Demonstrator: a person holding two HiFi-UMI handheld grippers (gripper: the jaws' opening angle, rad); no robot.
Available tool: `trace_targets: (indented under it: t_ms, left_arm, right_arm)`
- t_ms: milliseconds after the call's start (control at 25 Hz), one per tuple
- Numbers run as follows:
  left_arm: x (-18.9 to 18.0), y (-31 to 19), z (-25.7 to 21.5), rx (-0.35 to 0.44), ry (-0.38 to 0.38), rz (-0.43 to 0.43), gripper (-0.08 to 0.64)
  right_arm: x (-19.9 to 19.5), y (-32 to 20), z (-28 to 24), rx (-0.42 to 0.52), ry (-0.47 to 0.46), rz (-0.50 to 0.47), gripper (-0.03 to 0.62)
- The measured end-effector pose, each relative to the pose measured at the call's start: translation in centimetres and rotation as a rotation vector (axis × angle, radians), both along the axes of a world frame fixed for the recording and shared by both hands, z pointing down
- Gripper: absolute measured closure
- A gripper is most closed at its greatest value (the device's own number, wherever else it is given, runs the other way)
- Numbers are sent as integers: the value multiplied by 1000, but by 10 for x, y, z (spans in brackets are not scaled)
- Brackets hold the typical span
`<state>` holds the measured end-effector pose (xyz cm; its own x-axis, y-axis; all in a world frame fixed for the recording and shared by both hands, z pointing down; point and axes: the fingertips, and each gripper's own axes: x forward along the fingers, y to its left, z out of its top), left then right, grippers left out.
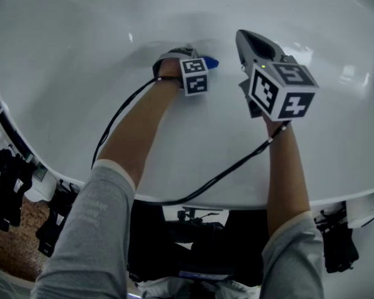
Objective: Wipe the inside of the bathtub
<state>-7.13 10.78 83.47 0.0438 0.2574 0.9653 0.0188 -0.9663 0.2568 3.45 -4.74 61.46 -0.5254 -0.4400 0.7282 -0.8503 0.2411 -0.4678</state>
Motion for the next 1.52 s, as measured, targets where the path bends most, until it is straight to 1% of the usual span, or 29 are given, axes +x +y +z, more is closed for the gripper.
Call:
trace_targets:
  t_ms: [120, 200, 320, 480, 560, 640, 720, 840, 960, 1080, 1280, 1400, 1480, 1520]
  left_arm:
    - [1, -1, 1, -28, -9, 29, 448]
    - [3, -11, 2, -10, 4, 16, 449]
    - [10, -42, 7, 51, 26, -46, 449]
    - [11, -103, 10, 138, 9, -143, 448]
    - [9, -128, 8, 149, -4, -178, 448]
    - [8, -136, 4, 141, -4, -176, 448]
    - [9, -129, 2, 138, 16, -159, 448]
    - [14, -103, 2, 110, 43, -112, 448]
    - [24, -79, 3, 78, 59, -98, 448]
    - [33, -55, 1, 38, 72, -96, 448]
    - [40, -3, -3, -44, 91, -46, 448]
    - [41, -1, -2, -32, 94, -28, 448]
    - [38, -20, 2, 27, 87, -24, 448]
    - [33, -37, 4, 68, 77, -45, 448]
  right_arm:
    - [-1, -1, -1, 1, -5, 4, 583]
    - [0, -2, -2, 1, -4, 8, 583]
    - [5, -5, 1, 0, -4, 16, 583]
    - [7, -5, 2, -7, -6, 23, 583]
    - [8, -5, 2, -11, -8, 33, 583]
    - [11, -6, 0, -12, -8, 48, 583]
    - [13, -6, 0, -11, -4, 63, 583]
    - [16, -5, 3, -16, 11, 73, 583]
    - [21, -6, 4, -16, 20, 82, 583]
    - [22, -7, 4, -15, 18, 87, 583]
    - [18, -7, 2, -7, 13, 82, 583]
    - [21, -7, 2, -9, 11, 85, 583]
    - [22, -7, 3, -11, 10, 85, 583]
    - [22, -8, 3, -11, 9, 83, 583]
